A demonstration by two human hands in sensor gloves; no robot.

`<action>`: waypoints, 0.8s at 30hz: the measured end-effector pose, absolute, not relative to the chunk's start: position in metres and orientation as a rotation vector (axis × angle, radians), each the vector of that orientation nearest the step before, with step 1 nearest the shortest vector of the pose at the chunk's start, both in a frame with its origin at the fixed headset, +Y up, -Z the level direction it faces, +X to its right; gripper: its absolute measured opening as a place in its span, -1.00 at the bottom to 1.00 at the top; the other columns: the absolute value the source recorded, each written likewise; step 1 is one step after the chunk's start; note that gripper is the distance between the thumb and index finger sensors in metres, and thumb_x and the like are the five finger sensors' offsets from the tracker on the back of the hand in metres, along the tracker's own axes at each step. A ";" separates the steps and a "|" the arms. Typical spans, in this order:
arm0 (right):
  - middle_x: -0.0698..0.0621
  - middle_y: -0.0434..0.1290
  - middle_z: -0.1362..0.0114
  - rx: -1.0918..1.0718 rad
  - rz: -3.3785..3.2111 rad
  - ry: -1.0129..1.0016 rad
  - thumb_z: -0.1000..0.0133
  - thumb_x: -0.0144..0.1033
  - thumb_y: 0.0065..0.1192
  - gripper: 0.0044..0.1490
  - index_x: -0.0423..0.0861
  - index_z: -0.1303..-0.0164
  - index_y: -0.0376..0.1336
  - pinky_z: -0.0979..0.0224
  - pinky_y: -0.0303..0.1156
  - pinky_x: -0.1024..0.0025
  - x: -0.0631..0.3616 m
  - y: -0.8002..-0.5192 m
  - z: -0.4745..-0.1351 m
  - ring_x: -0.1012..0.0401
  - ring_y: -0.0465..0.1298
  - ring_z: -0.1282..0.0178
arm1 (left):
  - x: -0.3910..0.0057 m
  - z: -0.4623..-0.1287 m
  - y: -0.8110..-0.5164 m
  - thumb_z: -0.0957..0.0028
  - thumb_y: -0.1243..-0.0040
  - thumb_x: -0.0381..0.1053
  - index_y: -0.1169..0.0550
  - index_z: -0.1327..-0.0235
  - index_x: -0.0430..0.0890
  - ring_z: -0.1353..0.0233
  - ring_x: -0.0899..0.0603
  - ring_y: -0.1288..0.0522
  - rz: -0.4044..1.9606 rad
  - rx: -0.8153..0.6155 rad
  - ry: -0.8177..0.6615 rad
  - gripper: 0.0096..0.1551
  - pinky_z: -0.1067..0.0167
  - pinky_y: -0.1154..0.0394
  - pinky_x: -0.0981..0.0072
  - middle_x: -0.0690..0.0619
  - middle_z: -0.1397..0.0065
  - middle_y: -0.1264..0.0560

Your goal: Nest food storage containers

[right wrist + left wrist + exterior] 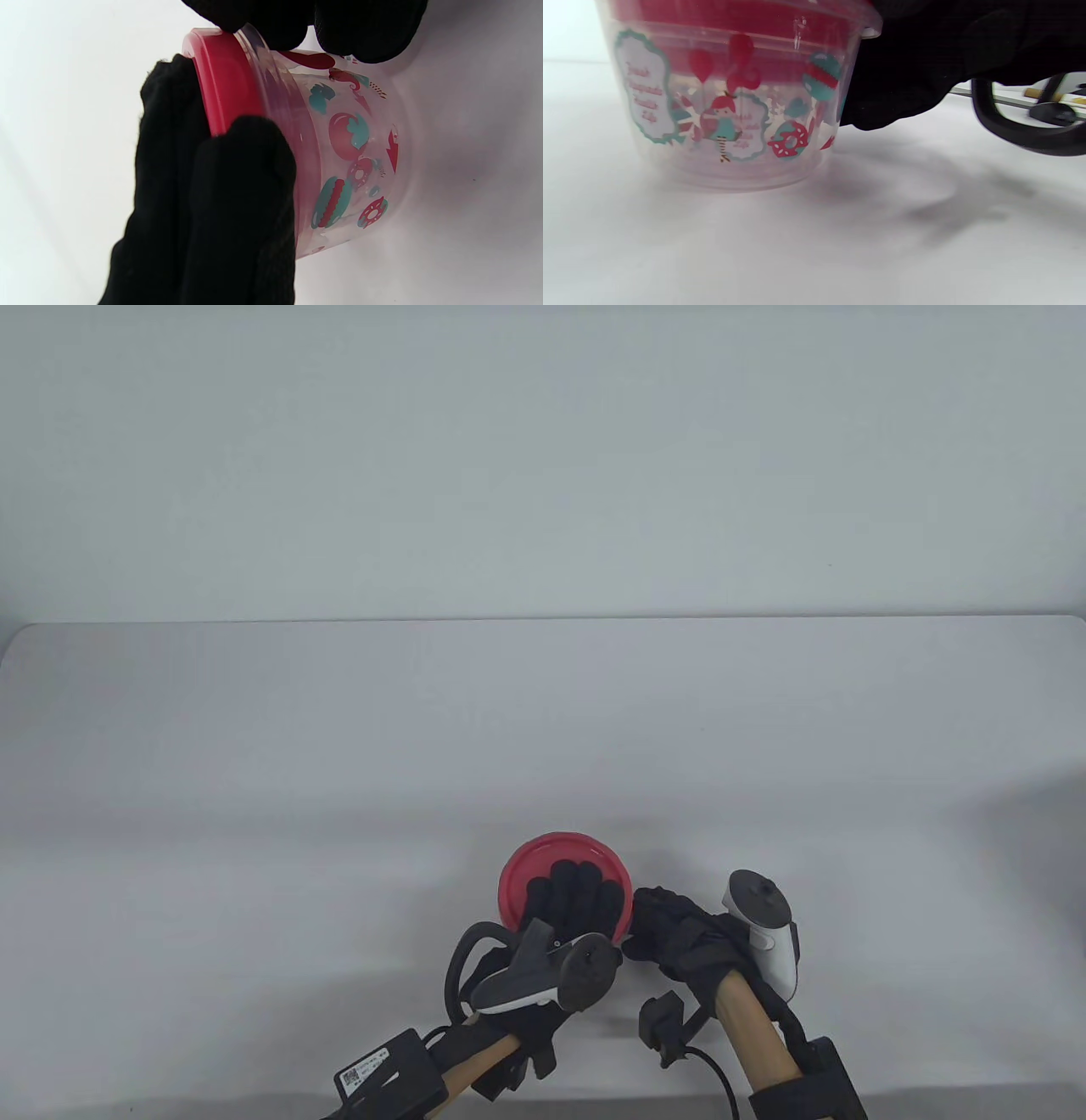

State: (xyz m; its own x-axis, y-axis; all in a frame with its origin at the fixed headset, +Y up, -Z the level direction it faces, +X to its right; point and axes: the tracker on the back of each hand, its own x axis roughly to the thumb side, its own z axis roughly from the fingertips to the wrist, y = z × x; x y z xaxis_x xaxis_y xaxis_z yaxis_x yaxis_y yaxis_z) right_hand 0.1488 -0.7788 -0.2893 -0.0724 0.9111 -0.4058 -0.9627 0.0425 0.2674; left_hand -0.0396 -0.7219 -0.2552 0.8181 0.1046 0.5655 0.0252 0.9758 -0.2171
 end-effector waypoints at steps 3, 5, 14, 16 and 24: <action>-0.38 -0.17 -0.58 -0.125 1.548 0.544 -0.29 -0.49 -0.13 -0.53 -0.51 -0.25 0.12 -0.40 0.22 -0.13 0.149 -0.779 -0.290 -0.27 0.10 -0.50 | -0.048 -0.257 -0.719 -0.41 0.31 0.16 0.16 -0.82 0.05 -0.78 -0.29 0.25 0.065 -0.223 -0.701 -0.22 -0.67 0.27 -0.04 -0.06 -0.86 0.24; -0.38 -0.16 -0.58 -0.128 1.552 0.539 -0.29 -0.50 -0.13 -0.53 -0.51 -0.24 0.13 -0.40 0.23 -0.12 0.149 -0.778 -0.290 -0.26 0.11 -0.50 | -0.050 -0.257 -0.717 -0.40 0.27 0.12 0.13 -0.82 0.07 -0.79 -0.27 0.24 0.085 -0.239 -0.721 -0.24 -0.68 0.25 -0.02 -0.04 -0.86 0.21; -0.41 -0.21 -0.60 -0.086 1.575 0.583 -0.37 -0.39 -0.16 -0.48 -0.44 -0.39 0.05 -0.41 0.17 -0.17 0.153 -0.779 -0.291 -0.30 0.05 -0.51 | -0.050 -0.257 -0.717 -0.39 0.26 0.21 0.10 -0.83 0.12 -0.82 -0.25 0.18 0.072 -0.197 -0.675 -0.23 -0.65 0.23 -0.14 0.01 -0.88 0.17; -0.45 -0.24 -0.61 -0.092 1.682 0.507 -0.38 -0.35 -0.14 -0.38 -0.44 -0.51 -0.01 -0.41 0.15 -0.20 0.157 -0.773 -0.291 -0.32 0.03 -0.52 | -0.053 -0.259 -0.713 -0.37 0.26 0.27 0.12 -0.84 0.14 -0.82 -0.32 0.21 0.105 -0.175 -0.640 -0.19 -0.61 0.25 -0.23 -0.03 -0.89 0.19; -0.38 -0.16 -0.70 0.033 2.319 -0.102 -0.38 -0.19 -0.05 -0.27 -0.24 -0.70 -0.04 -0.40 0.01 -0.39 0.184 -0.698 -0.291 -0.34 -0.02 -0.57 | -0.114 -0.272 -0.657 -0.34 0.24 0.34 0.14 -0.84 0.15 -0.83 -0.32 0.27 0.248 0.021 -0.385 -0.13 -0.56 0.34 -0.34 -0.02 -0.90 0.24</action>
